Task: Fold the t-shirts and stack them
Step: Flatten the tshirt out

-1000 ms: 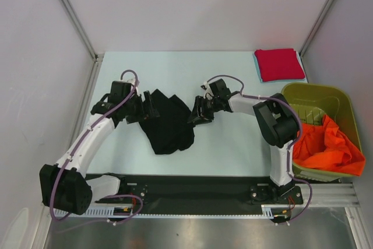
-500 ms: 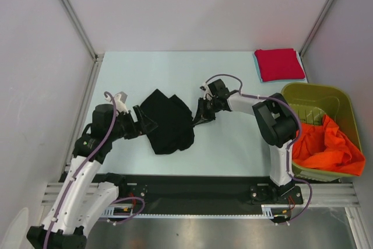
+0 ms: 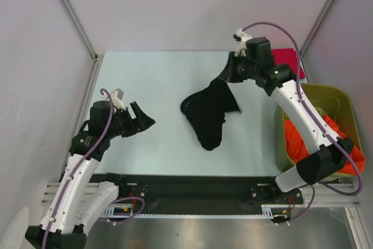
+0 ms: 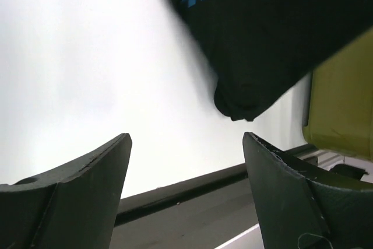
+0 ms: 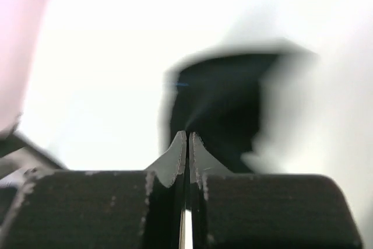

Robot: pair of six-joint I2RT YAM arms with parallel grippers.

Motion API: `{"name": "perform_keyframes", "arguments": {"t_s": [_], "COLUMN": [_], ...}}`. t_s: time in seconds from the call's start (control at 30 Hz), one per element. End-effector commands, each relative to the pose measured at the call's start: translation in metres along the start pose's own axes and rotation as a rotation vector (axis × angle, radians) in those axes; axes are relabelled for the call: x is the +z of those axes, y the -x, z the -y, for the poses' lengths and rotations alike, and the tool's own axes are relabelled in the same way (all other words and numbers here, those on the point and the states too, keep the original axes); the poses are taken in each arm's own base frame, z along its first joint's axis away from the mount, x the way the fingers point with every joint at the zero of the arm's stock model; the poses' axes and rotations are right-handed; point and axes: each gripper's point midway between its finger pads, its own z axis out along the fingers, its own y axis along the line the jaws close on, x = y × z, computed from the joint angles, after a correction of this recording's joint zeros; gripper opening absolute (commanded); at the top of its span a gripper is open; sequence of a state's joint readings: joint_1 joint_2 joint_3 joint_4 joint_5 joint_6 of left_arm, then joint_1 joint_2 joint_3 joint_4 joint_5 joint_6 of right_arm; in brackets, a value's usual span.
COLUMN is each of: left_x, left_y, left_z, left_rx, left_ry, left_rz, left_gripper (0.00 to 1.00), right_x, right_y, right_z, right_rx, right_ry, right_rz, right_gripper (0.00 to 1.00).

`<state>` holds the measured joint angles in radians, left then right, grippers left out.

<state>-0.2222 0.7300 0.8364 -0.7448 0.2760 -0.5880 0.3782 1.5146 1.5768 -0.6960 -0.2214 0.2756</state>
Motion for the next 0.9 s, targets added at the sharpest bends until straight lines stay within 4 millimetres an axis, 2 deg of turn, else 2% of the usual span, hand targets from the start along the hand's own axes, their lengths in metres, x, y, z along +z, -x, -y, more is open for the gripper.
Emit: {"name": "perform_keyframes", "arguments": {"t_s": [0.0, 0.03, 0.07, 0.1, 0.13, 0.17, 0.2, 0.23, 0.27, 0.3, 0.37, 0.4, 0.43, 0.47, 0.5, 0.53, 0.57, 0.6, 0.63, 0.67, 0.77, 0.83, 0.87], "left_x": [-0.019, -0.026, -0.030, -0.038, -0.044, -0.055, -0.062, -0.067, -0.073, -0.071, -0.061, -0.047, -0.037, -0.026, -0.008, 0.003, 0.011, 0.026, 0.033, 0.040, 0.080, 0.097, 0.102], "left_y": [0.024, 0.029, 0.030, 0.034, 0.035, 0.038, 0.041, 0.040, 0.042, 0.039, 0.030, 0.020, 0.020, 0.010, -0.002, -0.001, -0.005, -0.015, -0.012, -0.013, -0.018, -0.018, -0.010], "left_z": [0.010, 0.005, 0.001, -0.002, -0.016, -0.019, -0.025, -0.024, -0.028, -0.032, -0.031, -0.033, -0.024, -0.015, -0.019, -0.011, -0.005, 0.002, 0.011, 0.017, 0.043, 0.050, 0.061], "left_rx": [-0.011, -0.024, -0.032, -0.046, -0.076, -0.081, -0.082, -0.075, -0.070, -0.061, -0.047, -0.041, -0.012, -0.005, -0.017, -0.003, 0.010, 0.044, 0.084, 0.124, 0.251, 0.250, 0.253], "left_ry": [0.006, 0.036, 0.060, 0.089, 0.167, 0.181, 0.216, 0.212, 0.230, 0.245, 0.218, 0.203, 0.140, 0.079, 0.076, 0.027, -0.008, -0.033, -0.057, -0.061, -0.045, -0.035, -0.047], "left_rz": [0.109, 0.154, 0.176, 0.203, 0.236, 0.284, 0.312, 0.319, 0.346, 0.338, 0.287, 0.235, 0.215, 0.148, 0.066, 0.046, 0.014, -0.062, -0.067, -0.085, -0.166, -0.192, -0.185], "left_gripper": [0.84, 0.84, 0.84, 0.84, 0.85, 0.86, 0.86, 0.86, 0.86, 0.89, 0.89, 0.88, 0.86, 0.85, 0.85, 0.86, 0.87, 0.96, 0.98, 1.00, 1.00, 0.97, 0.95], "right_x": [-0.004, 0.015, 0.020, 0.018, 0.036, 0.027, 0.033, 0.026, 0.031, 0.036, 0.018, 0.022, 0.025, 0.021, 0.024, 0.025, 0.024, 0.028, 0.031, 0.035, 0.044, 0.046, 0.047], "right_y": [-0.044, -0.064, -0.074, -0.098, -0.121, -0.137, -0.141, -0.133, -0.138, -0.122, -0.095, -0.113, -0.106, -0.109, -0.133, -0.137, -0.142, -0.148, -0.162, -0.167, -0.180, -0.183, -0.183], "right_z": [-0.100, -0.125, -0.155, -0.209, -0.229, -0.255, -0.254, -0.251, -0.227, -0.200, -0.152, -0.119, -0.076, -0.056, -0.029, -0.013, -0.007, -0.002, 0.006, 0.014, 0.045, 0.060, 0.072], "right_rx": [-0.186, -0.202, -0.213, -0.214, -0.208, -0.216, -0.226, -0.232, -0.218, -0.185, -0.137, -0.090, -0.010, 0.021, 0.070, 0.106, 0.118, 0.128, 0.148, 0.156, 0.219, 0.257, 0.276], "right_ry": [0.253, 0.313, 0.394, 0.568, 0.640, 0.744, 0.725, 0.711, 0.631, 0.567, 0.436, 0.365, 0.278, 0.219, 0.149, 0.112, 0.104, 0.093, 0.066, 0.036, -0.073, -0.110, -0.132], "right_rz": [-0.134, -0.193, -0.216, -0.268, -0.331, -0.402, -0.438, -0.418, -0.418, -0.364, -0.245, -0.288, -0.276, -0.268, -0.325, -0.328, -0.328, -0.326, -0.352, -0.360, -0.406, -0.410, -0.408], "right_gripper": [0.00, 0.00, 0.00, 0.00, 0.09, 0.24, 0.42, 0.49, 0.58, 0.70, 0.78, 0.78, 0.78, 0.77, 0.77, 0.77, 0.77, 0.77, 0.77, 0.77, 0.74, 0.70, 0.70]}}
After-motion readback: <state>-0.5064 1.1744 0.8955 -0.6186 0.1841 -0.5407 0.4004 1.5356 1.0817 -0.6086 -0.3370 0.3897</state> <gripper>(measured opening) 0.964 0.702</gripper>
